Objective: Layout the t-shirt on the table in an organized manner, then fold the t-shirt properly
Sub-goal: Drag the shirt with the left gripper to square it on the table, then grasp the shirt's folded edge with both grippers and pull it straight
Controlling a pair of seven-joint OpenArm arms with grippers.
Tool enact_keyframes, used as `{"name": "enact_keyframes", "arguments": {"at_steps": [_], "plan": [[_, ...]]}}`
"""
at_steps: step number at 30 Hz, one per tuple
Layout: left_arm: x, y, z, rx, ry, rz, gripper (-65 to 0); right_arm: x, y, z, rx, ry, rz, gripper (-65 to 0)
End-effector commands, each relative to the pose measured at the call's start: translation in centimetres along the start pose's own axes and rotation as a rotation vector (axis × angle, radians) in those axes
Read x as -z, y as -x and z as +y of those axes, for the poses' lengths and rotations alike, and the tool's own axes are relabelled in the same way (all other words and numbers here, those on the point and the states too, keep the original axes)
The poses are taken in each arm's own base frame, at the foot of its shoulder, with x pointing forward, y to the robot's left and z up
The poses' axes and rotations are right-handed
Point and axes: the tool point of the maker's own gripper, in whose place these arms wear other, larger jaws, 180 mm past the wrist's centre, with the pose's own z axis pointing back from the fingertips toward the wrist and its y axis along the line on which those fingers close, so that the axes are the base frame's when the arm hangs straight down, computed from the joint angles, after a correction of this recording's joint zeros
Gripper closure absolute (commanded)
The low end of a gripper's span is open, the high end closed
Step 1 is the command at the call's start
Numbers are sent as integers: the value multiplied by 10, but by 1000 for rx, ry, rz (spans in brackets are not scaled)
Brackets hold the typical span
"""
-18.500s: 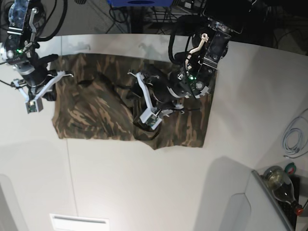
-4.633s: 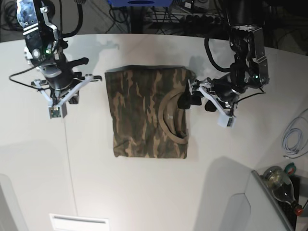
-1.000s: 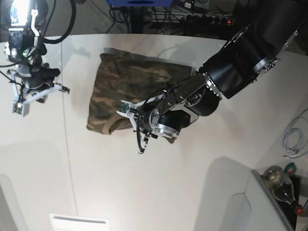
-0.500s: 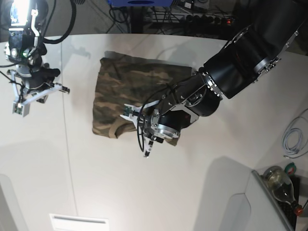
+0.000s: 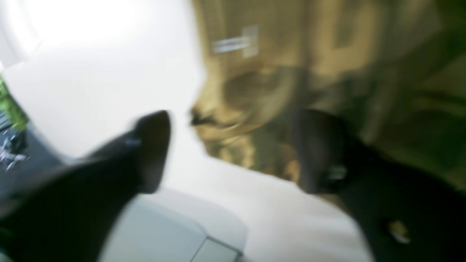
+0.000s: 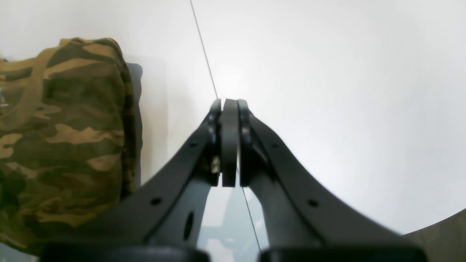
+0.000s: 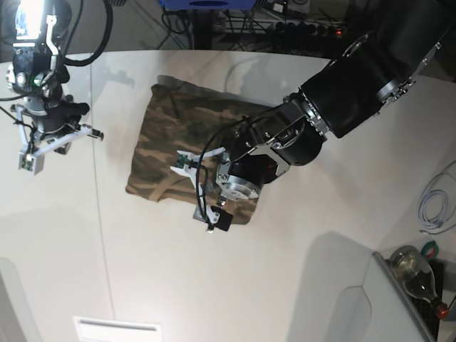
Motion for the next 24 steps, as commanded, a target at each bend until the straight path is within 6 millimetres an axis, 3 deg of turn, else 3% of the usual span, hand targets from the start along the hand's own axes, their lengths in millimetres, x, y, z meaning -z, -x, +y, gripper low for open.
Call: {"name": "enact_keyframes", "arguments": {"at_steps": [1,3,5,7,10,13,16,19,21,24], "plan": [[-9,2,29,-8,-70,3,-579,-2,-12,0,-7,0,-42,0],[-15,-1,39,-16,-100,-12,-619,-2,-11,0,-8,0,-41,0],[-31,-2,63,-71,-170,-41,-586,-2,-11,0,-8,1,-39,0],[-48,0,79,-144,-235,-74,-510,-2,-10,0,-10,-1,-37,0],[-71,11,89,-273,-309,-105,-280,-3,-2,24,-54,-62,-21,0],[-64,29,56,-410,-262,-92,0,-6,7,56,-132,-149,-5,0],[-45,42,6,-563,-161,-89,0,-14,12,98,-189,-260,-35,0],[-36,42,-33,-790,-100,-227,0,-21,12,131,-221,-344,-82,0],[-35,41,-51,-936,-75,-318,0,-23,15,151,-251,-394,-79,0],[-33,39,-72,-1001,-31,-352,0,-11,23,162,-285,-408,-52,0]]}}
